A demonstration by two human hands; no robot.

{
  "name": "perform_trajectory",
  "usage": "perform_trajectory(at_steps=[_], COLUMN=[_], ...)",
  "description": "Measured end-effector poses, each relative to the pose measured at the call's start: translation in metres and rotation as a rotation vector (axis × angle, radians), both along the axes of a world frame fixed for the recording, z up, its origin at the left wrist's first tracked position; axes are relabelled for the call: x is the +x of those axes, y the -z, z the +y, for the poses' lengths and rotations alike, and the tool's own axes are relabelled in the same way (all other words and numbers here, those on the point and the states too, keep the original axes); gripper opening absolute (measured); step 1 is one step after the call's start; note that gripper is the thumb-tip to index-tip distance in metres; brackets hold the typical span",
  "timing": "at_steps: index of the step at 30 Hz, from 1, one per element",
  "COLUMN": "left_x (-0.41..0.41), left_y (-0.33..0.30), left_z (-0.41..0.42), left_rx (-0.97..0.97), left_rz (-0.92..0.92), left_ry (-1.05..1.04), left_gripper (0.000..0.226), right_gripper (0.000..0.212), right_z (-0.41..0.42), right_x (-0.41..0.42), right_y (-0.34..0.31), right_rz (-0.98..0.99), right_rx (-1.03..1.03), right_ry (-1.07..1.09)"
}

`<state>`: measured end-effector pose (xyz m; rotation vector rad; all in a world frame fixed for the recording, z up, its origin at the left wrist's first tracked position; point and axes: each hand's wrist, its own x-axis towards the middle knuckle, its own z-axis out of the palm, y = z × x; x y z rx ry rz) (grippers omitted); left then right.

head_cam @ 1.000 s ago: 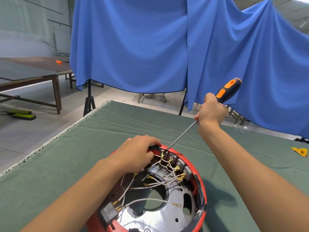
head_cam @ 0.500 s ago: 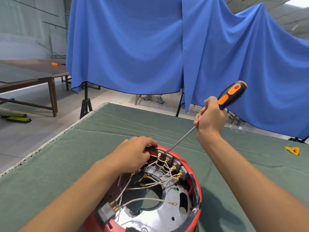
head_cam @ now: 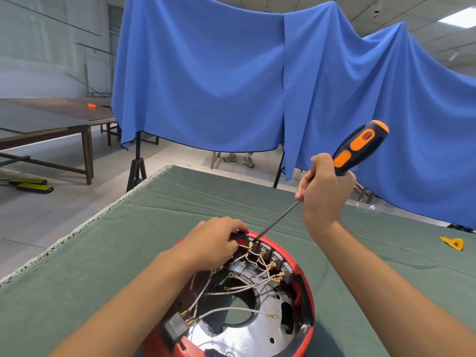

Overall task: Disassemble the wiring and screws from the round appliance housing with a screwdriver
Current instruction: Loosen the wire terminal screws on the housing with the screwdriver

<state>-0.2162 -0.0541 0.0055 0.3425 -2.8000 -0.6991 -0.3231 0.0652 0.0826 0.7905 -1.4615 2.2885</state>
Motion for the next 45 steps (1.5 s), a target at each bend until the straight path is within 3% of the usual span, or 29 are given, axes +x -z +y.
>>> perform_trajectory(at_steps=[35, 45], left_x=[0.000, -0.003], left_y=[0.001, 0.002], left_z=[0.000, -0.003], left_rx=[0.009, 0.005], left_rz=[0.002, 0.005], left_ry=[0.008, 0.014], left_gripper=[0.044, 0.044], right_gripper=[0.024, 0.033], right_z=[-0.004, -0.012], right_x=[0.024, -0.024], right_y=[0.002, -0.004], right_rz=[0.209, -0.153], right_rx=[0.108, 0.085], right_ry=[-0.068, 0.038])
